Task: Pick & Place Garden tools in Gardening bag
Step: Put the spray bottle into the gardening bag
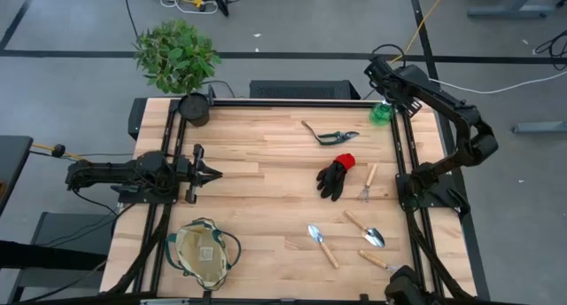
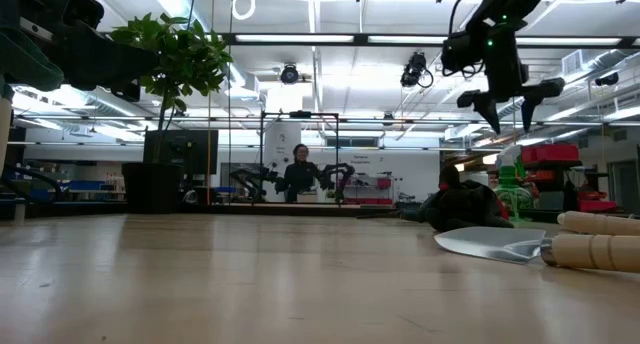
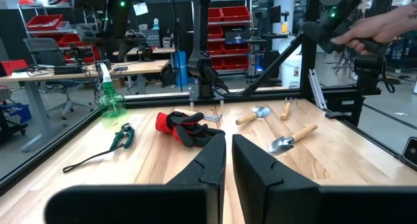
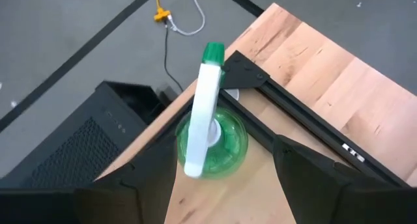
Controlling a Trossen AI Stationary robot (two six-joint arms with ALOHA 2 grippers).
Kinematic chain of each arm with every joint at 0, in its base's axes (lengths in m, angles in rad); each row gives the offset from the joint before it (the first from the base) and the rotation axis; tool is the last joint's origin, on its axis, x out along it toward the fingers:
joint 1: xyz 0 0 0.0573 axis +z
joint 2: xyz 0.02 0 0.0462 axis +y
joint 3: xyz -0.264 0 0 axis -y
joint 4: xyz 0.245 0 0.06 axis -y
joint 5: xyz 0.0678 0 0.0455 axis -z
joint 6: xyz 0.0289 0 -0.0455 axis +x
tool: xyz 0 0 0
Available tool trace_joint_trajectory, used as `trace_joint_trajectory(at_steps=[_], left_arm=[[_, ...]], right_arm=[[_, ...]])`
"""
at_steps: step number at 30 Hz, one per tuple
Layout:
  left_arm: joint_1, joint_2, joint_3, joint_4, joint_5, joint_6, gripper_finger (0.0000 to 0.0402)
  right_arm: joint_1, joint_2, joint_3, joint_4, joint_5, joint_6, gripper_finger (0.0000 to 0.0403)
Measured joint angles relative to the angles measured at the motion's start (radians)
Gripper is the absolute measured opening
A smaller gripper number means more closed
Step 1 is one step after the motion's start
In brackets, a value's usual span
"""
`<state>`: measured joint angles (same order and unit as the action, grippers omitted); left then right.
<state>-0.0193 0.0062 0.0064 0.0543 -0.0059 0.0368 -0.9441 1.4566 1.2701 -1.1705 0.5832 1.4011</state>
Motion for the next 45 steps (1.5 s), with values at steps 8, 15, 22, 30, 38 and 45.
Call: trace_joint_trajectory(at_steps=[8,15,22,30,38,45], left_arm=[[0.000,0.000,0.000,0.000,0.000,0.000,0.0032],[0.000,0.000,0.000,0.000,0.000,0.000,0.0032],[0.000,0.000,0.000,0.000,0.000,0.000,0.0032],[0.000,0.000,0.000,0.000,0.000,0.000,0.0032],[0.000,0.000,0.000,0.000,0.000,0.000,0.0032],[0.000,0.000,0.000,0.000,0.000,0.000,0.0032]], right_arm=[[0.000,0.043,0.000,0.037,0.014,0.035,0.0254],[-0.006,0.094,0.000,0.058,0.019,0.039,0.0254],[-0.019,0.132,-0.001,0.066,0.017,0.048,0.0253],[-0.019,0.147,-0.001,0.067,0.012,0.049,0.0214],[-0.022,0.147,-0.001,0.067,0.015,0.031,0.0156],[-0.021,0.147,-0.001,0.067,0.013,0.030,0.0114]])
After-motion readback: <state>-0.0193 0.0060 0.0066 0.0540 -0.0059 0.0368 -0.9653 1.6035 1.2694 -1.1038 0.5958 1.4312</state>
